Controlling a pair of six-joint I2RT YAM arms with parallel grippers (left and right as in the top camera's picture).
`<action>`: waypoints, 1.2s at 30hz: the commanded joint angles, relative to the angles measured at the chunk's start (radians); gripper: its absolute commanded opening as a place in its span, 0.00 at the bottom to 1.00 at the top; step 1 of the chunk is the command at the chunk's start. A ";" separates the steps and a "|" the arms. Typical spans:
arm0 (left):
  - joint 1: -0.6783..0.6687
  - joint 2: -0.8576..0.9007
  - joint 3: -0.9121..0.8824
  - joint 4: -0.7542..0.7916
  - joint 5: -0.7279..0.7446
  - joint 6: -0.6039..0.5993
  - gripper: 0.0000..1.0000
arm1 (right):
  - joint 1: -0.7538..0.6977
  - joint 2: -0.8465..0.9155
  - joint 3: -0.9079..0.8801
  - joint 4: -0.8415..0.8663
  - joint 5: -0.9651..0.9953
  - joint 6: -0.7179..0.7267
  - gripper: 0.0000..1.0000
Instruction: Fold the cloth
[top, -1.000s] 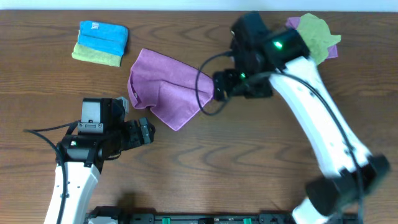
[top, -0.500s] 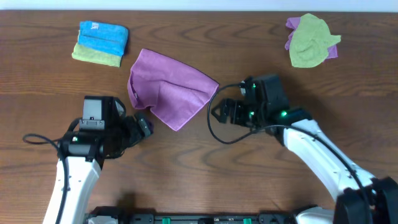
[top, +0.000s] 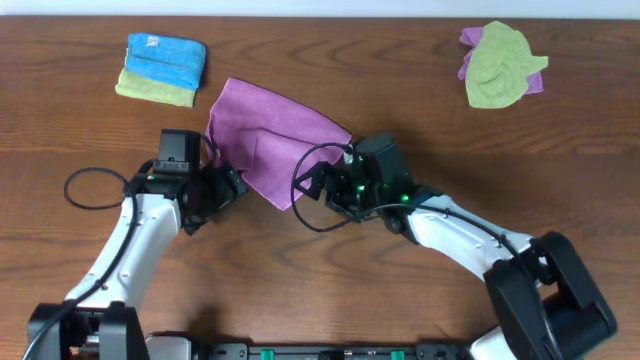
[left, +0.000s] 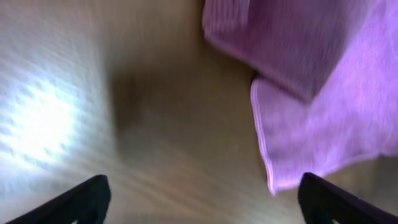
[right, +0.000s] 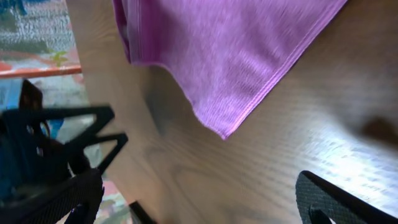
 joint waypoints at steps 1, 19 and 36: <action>0.005 0.002 0.021 0.044 -0.119 0.035 1.00 | 0.019 0.004 -0.006 0.002 -0.013 0.044 0.98; 0.049 0.205 0.021 0.329 -0.134 -0.007 0.99 | 0.024 0.004 -0.006 0.002 -0.060 0.069 0.99; 0.074 0.344 0.021 0.475 -0.060 -0.109 0.77 | 0.024 0.004 -0.006 0.003 -0.059 0.107 0.99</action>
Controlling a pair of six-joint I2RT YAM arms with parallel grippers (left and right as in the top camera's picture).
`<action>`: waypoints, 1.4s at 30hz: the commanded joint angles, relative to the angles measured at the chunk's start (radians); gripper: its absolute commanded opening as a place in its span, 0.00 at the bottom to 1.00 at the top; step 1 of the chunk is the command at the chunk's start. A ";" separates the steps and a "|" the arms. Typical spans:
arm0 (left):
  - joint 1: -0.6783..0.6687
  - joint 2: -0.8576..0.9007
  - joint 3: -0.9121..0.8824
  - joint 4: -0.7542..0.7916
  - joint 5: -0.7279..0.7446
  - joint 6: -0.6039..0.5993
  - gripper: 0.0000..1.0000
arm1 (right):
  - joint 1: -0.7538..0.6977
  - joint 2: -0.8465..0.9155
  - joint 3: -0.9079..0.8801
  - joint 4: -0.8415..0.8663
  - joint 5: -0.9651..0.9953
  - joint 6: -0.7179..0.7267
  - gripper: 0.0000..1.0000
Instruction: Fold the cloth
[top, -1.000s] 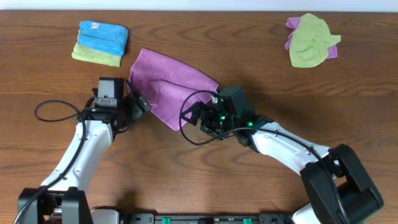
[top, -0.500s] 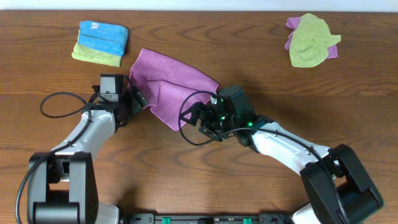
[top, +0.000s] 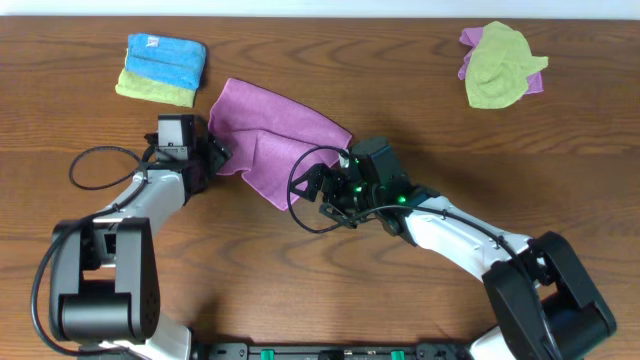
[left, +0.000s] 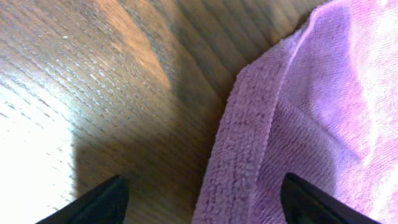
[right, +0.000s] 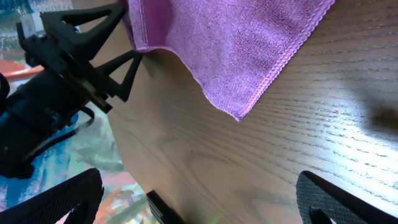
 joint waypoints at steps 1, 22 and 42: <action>0.006 0.054 0.002 -0.005 0.044 -0.020 0.76 | 0.010 0.004 -0.006 0.003 -0.011 0.027 0.99; 0.006 0.136 0.002 0.046 0.190 -0.046 0.05 | 0.030 0.004 -0.006 -0.018 0.039 0.021 0.99; 0.006 0.128 0.002 -0.068 0.244 0.048 0.06 | 0.086 0.185 -0.006 0.161 0.273 0.102 0.96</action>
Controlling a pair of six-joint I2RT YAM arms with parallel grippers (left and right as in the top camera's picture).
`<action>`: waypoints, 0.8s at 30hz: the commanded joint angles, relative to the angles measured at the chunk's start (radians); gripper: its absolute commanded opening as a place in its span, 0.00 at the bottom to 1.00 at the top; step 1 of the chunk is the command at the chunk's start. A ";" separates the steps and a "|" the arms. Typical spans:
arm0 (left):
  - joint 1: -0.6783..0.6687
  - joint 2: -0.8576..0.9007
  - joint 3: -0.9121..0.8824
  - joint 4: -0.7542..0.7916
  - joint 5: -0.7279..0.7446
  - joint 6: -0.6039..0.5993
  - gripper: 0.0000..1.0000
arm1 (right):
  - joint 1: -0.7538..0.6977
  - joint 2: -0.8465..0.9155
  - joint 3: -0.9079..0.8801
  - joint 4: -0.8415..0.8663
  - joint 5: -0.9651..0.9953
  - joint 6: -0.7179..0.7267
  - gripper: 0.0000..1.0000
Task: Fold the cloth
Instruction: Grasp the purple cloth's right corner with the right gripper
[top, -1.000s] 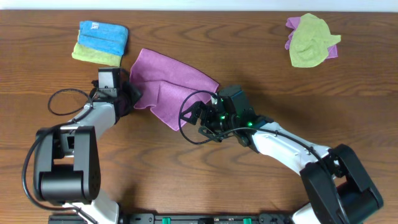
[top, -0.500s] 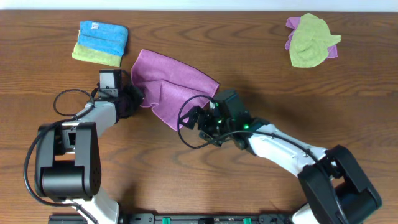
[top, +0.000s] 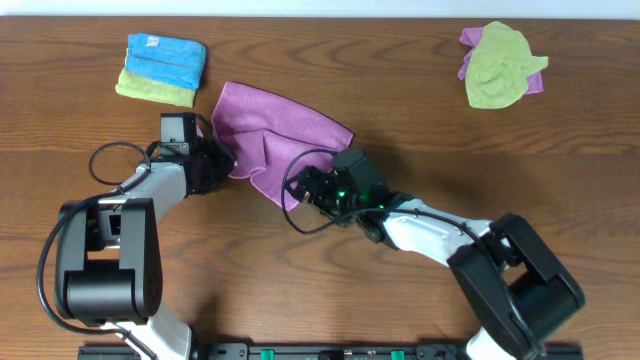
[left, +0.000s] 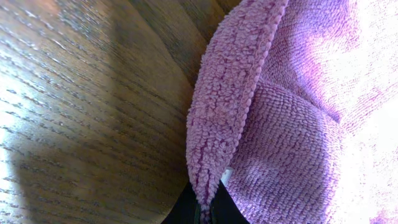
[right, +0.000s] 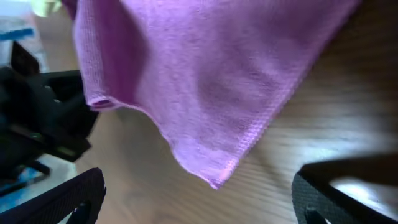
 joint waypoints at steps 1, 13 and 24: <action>-0.001 0.042 -0.036 -0.043 -0.003 0.030 0.06 | 0.003 0.057 -0.009 0.011 0.016 0.053 0.96; -0.001 0.042 -0.036 -0.045 0.022 0.032 0.06 | 0.032 0.139 -0.007 0.084 0.043 0.113 0.93; 0.000 0.042 -0.036 -0.045 0.041 0.032 0.06 | 0.043 0.221 -0.002 0.131 0.056 0.112 0.71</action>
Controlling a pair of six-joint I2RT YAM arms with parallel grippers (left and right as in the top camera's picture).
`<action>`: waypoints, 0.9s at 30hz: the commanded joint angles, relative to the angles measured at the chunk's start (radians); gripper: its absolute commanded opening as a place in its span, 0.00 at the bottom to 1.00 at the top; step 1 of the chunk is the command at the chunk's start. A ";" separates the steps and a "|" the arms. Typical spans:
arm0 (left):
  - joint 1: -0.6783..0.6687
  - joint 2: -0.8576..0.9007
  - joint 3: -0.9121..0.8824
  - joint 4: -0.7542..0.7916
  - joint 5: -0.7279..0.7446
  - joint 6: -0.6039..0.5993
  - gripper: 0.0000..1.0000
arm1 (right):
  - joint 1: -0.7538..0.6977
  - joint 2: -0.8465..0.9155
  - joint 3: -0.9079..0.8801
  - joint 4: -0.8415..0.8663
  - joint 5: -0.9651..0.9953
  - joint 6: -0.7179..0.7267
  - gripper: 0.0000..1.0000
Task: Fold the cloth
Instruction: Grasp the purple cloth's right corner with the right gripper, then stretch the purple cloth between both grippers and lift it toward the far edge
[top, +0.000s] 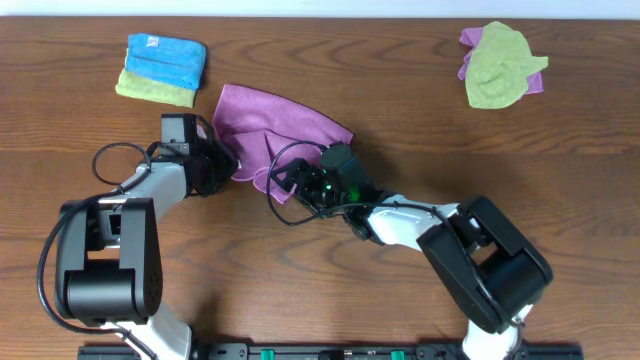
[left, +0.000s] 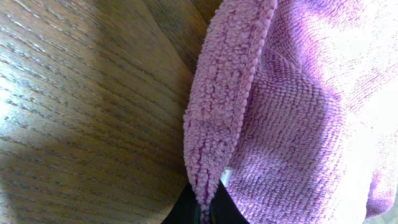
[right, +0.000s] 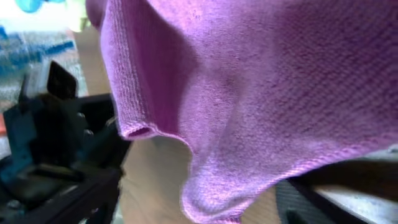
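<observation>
The purple cloth (top: 285, 128) lies partly folded on the wooden table. My left gripper (top: 218, 163) is at its left edge. In the left wrist view that thick folded edge (left: 224, 106) runs down into my left gripper (left: 204, 210), which is shut on it. My right gripper (top: 291, 181) sits at the cloth's lower corner. In the right wrist view my right gripper (right: 208, 208) is open, its fingers wide apart, with the drooping corner (right: 211, 196) of the cloth between them. The left arm shows dark behind the cloth.
A folded stack of blue and yellow-green cloths (top: 160, 68) lies at the back left. A crumpled green cloth on a purple one (top: 502, 65) lies at the back right. Bare wood (top: 300, 290) stretches along the front of the table.
My right gripper has moved left, so the cloth's lower corner now hangs between its open fingers. My left gripper stays shut on the left edge.
Both grippers were open beside the cloth, left below its left edge, right off its lower corner. Then the left stood open at the left edge. Then it was shut on that edge while the right came closer. Now the right straddles the corner.
</observation>
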 joint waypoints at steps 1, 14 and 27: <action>0.000 0.042 -0.036 -0.028 -0.008 0.023 0.06 | 0.017 0.084 -0.050 -0.054 0.074 -0.010 0.67; 0.000 0.042 -0.016 -0.030 0.024 0.023 0.06 | 0.016 0.099 -0.050 -0.061 0.185 -0.044 0.17; 0.011 0.004 -0.016 -0.134 0.050 0.157 0.06 | -0.142 -0.021 -0.048 -0.203 0.084 -0.269 0.01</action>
